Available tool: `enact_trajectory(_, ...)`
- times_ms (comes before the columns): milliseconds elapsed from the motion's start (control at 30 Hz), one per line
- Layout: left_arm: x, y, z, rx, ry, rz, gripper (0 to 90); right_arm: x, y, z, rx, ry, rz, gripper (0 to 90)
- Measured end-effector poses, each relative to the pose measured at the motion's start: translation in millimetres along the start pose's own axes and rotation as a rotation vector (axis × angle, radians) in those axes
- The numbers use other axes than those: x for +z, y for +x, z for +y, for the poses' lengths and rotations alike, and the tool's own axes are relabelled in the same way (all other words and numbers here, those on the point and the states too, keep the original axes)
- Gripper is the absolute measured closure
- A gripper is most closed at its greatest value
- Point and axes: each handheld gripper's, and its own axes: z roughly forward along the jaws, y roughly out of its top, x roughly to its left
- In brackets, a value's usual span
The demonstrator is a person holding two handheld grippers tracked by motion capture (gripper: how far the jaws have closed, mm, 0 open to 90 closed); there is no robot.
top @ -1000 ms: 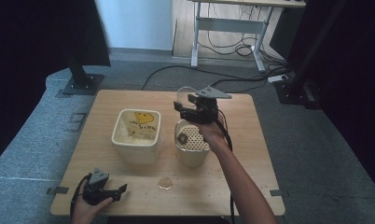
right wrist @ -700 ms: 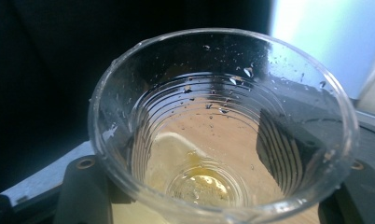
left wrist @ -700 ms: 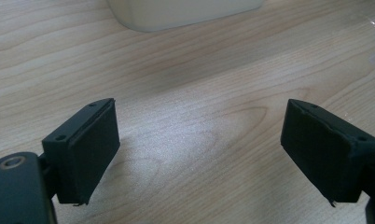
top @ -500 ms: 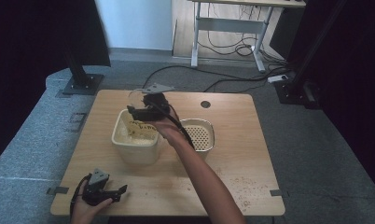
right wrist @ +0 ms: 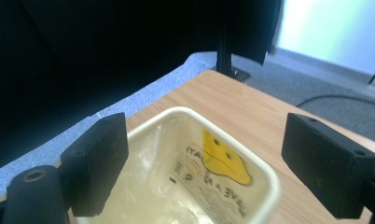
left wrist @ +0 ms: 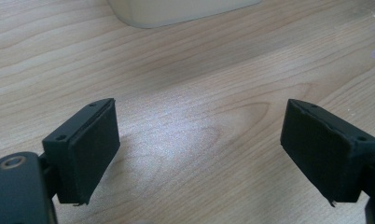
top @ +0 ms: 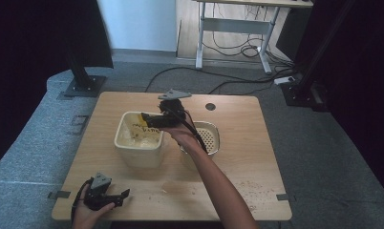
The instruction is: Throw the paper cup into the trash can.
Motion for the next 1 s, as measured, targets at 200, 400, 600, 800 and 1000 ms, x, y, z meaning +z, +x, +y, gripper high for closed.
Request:
enact_trajectory(200, 2.4, 0.3, 0.0, -0.006, 0.006, 0.007, 11.4, -38.7, -13.4, -26.1, -0.050, -0.040, -0.013, 19.4)
enact_trajectory(400, 2.5, 1.0, -1.0, -0.007, 0.007, 0.013, 11.6, -66.4, -31.5, -55.4, -0.058, -0.050, -0.049, 21.2)
enact_trajectory(600, 2.0, 1.1, -1.1, -0.006, 0.006, 0.017, 11.7, -98.1, -42.6, -85.8, -0.049, -0.069, -0.079, 21.8)
enact_trajectory(800, 2.3, 1.6, -1.4, -0.007, 0.008, 0.019, 11.9, -137.9, -53.2, -130.3, 0.000, -0.099, -0.126, 22.7)
enact_trajectory(1000, 6.2, 0.4, -0.9, -0.021, 0.015, 0.025, 12.0, -168.6, -66.3, -195.6, 0.068, -0.083, -0.194, 23.2)
